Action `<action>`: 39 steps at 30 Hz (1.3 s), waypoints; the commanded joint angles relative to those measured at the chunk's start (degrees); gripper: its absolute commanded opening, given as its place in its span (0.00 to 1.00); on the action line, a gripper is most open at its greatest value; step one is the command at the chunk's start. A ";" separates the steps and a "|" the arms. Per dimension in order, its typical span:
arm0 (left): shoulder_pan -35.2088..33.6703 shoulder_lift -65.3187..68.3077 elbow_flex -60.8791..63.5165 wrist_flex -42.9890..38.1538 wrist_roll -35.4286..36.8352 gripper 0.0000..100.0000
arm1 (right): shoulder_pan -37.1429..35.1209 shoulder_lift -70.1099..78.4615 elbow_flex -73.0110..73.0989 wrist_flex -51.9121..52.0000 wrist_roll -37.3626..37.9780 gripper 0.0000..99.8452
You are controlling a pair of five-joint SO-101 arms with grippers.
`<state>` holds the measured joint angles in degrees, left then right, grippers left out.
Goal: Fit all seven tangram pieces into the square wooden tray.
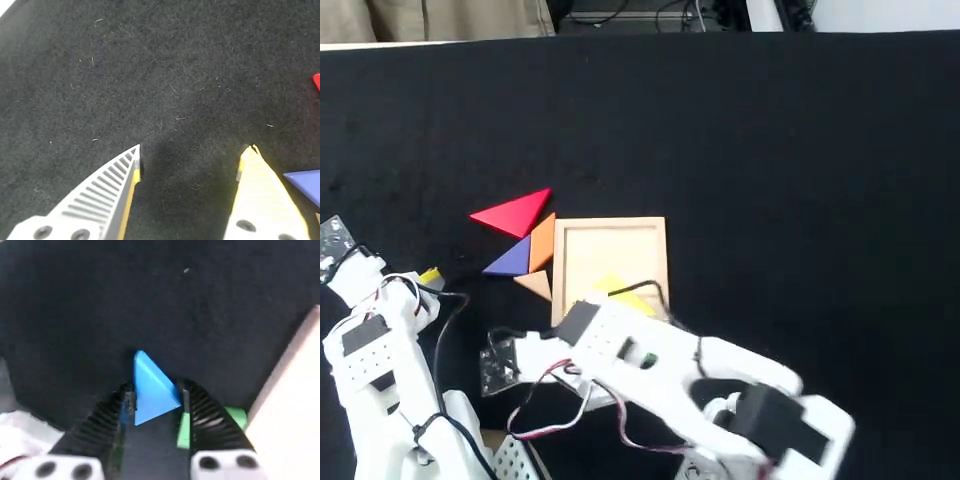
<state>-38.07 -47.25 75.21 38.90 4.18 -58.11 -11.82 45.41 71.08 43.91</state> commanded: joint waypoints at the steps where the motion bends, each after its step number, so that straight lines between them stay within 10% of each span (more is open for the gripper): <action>1: 0.22 -0.97 -1.45 -1.23 -0.53 0.31 | 5.89 -13.14 -3.30 4.40 -0.44 0.08; 13: 0.57 -0.97 -1.45 -1.23 -0.53 0.31 | 51.25 -28.26 5.49 -9.85 11.96 0.08; 25: 1.27 -0.97 -1.36 -1.23 -0.70 0.31 | 54.24 -8.13 8.84 -38.07 -0.18 0.10; 32: 3.38 -0.62 -1.27 -1.32 -1.05 0.31 | 52.75 -4.18 -3.21 -22.77 -13.89 0.36; 39: 9.01 -0.35 -1.54 -1.67 -6.42 0.31 | 42.55 -5.32 -16.57 -5.19 -30.68 0.20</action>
<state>-32.35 -47.25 75.21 38.20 -1.36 -12.31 -15.69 34.95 62.90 21.05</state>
